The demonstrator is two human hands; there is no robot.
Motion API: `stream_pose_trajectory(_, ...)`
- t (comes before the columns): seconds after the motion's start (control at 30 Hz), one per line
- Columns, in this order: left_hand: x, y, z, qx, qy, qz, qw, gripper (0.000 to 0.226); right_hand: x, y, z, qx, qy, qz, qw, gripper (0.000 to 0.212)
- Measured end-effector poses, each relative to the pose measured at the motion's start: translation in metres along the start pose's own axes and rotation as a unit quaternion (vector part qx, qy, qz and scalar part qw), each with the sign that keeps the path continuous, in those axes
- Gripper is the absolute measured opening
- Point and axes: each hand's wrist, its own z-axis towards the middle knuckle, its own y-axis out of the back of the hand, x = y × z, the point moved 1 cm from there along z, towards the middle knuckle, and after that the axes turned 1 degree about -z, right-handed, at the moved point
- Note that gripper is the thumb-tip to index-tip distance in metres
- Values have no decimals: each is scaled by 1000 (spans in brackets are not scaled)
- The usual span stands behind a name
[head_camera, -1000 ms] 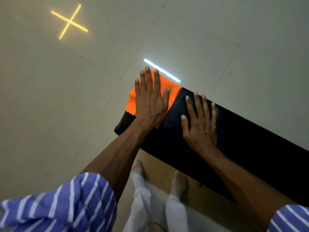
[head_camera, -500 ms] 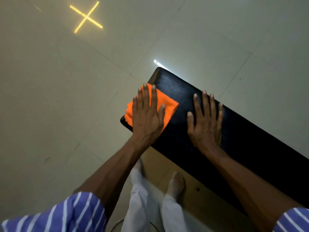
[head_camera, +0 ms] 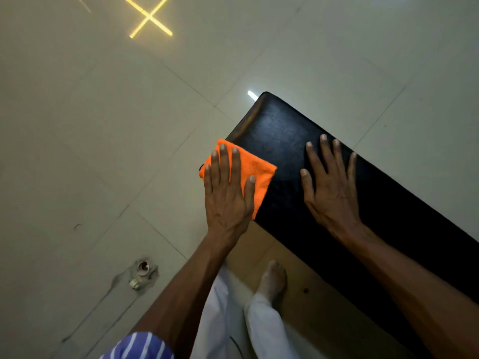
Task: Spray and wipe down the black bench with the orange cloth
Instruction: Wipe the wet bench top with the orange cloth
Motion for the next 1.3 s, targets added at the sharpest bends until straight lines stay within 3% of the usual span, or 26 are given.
stream_pose_trajectory(0.17, -14, -7, 43, -46, 167, -41, 984, 63, -6, -5, 0, -3, 20, -18, 1000, 61)
stream_pose_trajectory(0.23, -25, -11, 28, -65, 155, -43, 985, 63, -6, -6, -1, -2, 18, -18, 1000, 61)
stream_pose_trajectory(0.37, -30, -17, -15, -53, 44, -30, 997, 66, -6, -4, 0, 0, 20, -4, 1000, 60)
stream_pose_trajectory(0.53, -9, -14, 34, -75, 180, -46, 980, 64, -10, -6, 0, 8, 33, -6, 999, 60)
stream_pose_trajectory(0.77, -41, -26, -31, -64, 82, -52, 993, 66, -15, 3, 0, 26, 49, 14, 998, 61)
stream_pose_trajectory(0.97, -25, -18, 13, -92, 146, -42, 984, 64, -25, 1, -3, 13, 58, 28, 998, 61)
stream_pose_trajectory(1.17, -64, -32, -60, -11, -89, -33, 995, 64, -34, 11, -21, 13, 16, 32, 999, 59)
stream_pose_trajectory(1.3, -39, -26, -9, -53, -33, 11, 998, 61, -51, 16, -33, -6, -29, 39, 999, 57)
